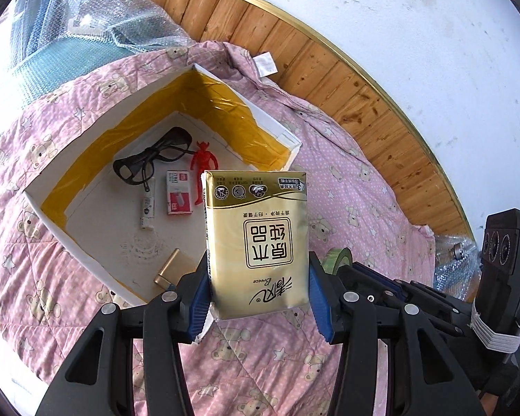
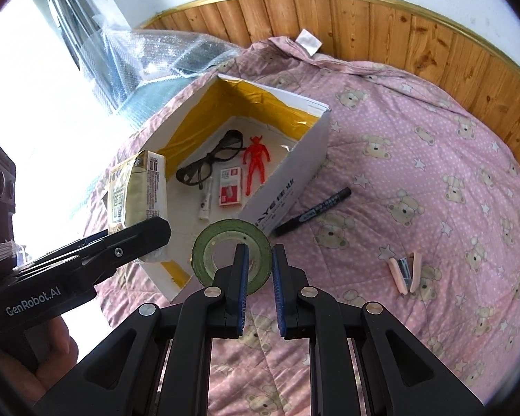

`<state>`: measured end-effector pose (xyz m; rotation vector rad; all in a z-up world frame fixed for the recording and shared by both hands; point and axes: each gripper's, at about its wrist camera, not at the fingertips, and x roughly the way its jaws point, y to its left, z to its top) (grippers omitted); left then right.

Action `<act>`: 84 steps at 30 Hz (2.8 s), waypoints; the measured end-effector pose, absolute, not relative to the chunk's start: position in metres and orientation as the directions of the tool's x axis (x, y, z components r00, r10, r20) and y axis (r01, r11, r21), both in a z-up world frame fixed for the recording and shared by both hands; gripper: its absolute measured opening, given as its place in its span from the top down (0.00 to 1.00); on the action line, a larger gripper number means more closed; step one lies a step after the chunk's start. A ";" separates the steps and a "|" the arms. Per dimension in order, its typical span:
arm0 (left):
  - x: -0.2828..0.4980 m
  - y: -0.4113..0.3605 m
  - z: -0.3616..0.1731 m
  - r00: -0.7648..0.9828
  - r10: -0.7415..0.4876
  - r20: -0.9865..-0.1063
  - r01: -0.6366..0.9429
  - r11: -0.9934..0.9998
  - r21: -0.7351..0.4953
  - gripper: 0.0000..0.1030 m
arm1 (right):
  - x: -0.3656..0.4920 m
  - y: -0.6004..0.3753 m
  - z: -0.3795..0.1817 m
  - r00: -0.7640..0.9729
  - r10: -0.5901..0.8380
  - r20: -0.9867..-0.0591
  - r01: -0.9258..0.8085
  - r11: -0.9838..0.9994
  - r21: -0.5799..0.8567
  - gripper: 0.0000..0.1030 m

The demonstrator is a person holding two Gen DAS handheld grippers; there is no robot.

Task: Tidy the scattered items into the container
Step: 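Open left tool over the box releasing the tissue pack while right tool releases the tape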

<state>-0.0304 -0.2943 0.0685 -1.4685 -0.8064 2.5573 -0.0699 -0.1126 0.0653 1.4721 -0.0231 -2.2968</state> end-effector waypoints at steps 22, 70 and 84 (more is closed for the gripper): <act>-0.039 -0.358 0.055 -0.553 0.272 -0.788 0.306 -0.813 -0.496 0.51 | -0.103 -0.175 0.065 -0.315 -0.377 -0.871 0.427 -0.876 0.225 0.86; -0.096 -0.401 -0.011 -0.398 0.224 -0.890 0.468 -0.784 -0.407 0.43 | -0.161 -0.178 0.009 -0.200 -0.399 -0.895 0.368 -0.877 0.309 0.71; -0.087 -0.403 0.004 -0.423 0.223 -0.878 0.453 -0.787 -0.418 0.43 | -0.150 -0.178 0.016 -0.197 -0.418 -0.887 0.371 -0.869 0.328 0.71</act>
